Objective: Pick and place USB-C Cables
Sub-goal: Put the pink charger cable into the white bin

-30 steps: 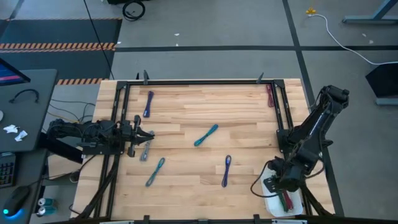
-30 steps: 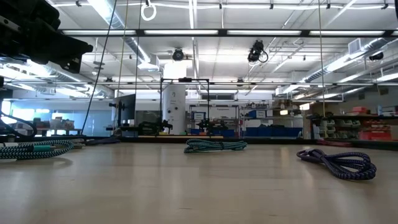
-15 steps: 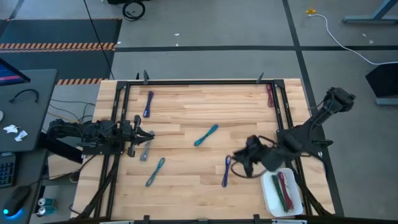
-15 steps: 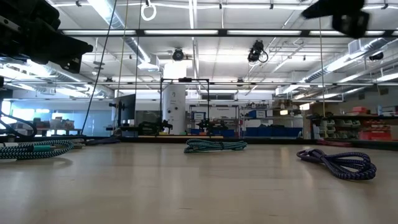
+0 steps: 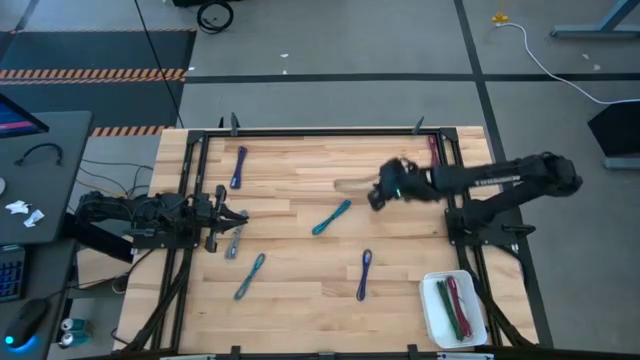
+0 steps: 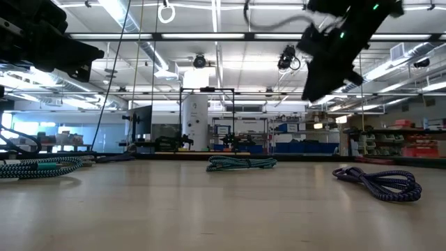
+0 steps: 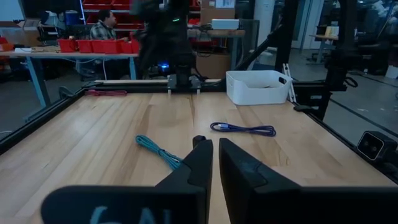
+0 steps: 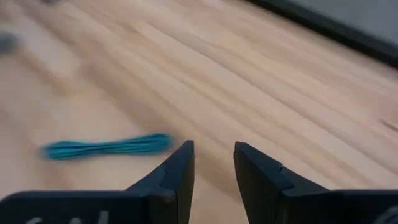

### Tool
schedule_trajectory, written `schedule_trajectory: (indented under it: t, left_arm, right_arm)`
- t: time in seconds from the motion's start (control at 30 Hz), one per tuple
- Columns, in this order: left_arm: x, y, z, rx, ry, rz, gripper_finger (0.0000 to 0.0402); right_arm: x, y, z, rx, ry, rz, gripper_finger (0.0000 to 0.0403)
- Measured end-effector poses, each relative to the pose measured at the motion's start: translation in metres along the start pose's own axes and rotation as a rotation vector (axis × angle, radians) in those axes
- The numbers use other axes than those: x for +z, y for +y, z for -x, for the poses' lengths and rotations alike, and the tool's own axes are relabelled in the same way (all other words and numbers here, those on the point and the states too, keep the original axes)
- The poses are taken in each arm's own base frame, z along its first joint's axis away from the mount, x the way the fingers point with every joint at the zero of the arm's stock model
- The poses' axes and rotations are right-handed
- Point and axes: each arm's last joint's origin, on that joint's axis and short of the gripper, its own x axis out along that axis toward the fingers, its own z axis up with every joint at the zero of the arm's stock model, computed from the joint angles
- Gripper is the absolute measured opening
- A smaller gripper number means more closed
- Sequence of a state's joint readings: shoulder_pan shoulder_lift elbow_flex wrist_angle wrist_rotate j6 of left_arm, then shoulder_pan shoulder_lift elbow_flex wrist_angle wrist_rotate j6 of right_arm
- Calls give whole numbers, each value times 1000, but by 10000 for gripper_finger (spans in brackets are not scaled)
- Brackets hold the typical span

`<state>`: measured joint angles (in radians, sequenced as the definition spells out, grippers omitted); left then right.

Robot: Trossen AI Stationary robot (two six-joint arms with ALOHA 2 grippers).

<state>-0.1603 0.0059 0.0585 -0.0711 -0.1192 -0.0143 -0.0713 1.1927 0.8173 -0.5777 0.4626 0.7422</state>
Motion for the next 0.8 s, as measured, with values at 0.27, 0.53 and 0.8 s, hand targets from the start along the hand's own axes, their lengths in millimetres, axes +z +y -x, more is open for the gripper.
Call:
schedule_trajectory:
  t: [0.27, 0.53, 0.8]
  left_arm:
    - [0, 0, 0, 0, 1, 0, 33]
    - [0, 0, 0, 1, 1, -1, 34]
    - [0, 0, 0, 1, 1, -1, 37]
  right_arm:
    - [26, -65, -40, -216, 166, -50, 116]
    - [18, -117, -65, -540, 403, -111, 116]
    - [6, -141, -98, -734, 550, -70, 116]
